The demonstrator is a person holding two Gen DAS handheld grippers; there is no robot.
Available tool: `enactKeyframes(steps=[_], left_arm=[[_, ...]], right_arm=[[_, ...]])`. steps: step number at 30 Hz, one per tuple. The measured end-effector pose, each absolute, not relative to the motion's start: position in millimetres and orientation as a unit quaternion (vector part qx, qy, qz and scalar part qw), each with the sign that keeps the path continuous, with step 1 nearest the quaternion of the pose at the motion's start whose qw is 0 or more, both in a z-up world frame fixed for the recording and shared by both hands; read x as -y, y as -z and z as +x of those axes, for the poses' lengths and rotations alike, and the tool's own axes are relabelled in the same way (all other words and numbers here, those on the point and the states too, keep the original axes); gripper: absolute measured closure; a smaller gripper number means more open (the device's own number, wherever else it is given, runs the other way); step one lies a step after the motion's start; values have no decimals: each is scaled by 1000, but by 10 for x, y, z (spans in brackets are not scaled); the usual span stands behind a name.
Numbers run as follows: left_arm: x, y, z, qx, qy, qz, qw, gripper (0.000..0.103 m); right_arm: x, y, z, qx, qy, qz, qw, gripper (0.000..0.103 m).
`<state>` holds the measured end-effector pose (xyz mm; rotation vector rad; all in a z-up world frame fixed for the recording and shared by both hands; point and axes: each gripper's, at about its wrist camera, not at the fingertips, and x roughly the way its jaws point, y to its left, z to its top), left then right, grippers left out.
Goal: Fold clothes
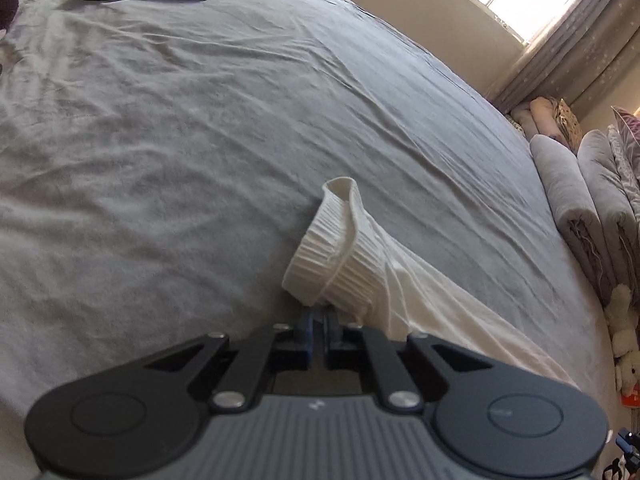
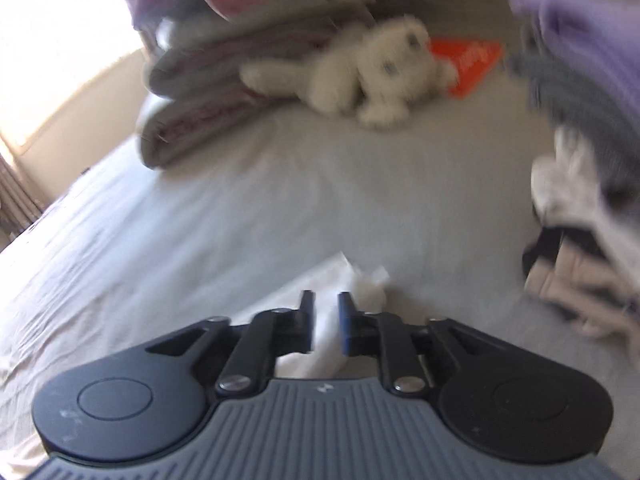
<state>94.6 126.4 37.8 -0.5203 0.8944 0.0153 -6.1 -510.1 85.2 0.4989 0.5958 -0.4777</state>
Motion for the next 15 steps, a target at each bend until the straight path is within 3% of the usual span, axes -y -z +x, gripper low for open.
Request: enactKeyframes(steps=[1,2,12,15], left_arm=[[-1279,-380,931,-427,-8,-253,868,99],[-1294,-382,916,-427,-8,-258,867,99],[-1469,-477,756,-399,-17,-325,857,95],[-1539,-466,761,-389,-18,-343,855,71]], right_arm=[[4998,-921,-88,-285,215,223,907,53],[4891,-981,-113,-284,196,206,916,51],[3180,-629,-113,-418,-186,-11,889,48],[2912,-517,-82,-416,-209,-40,884,48]])
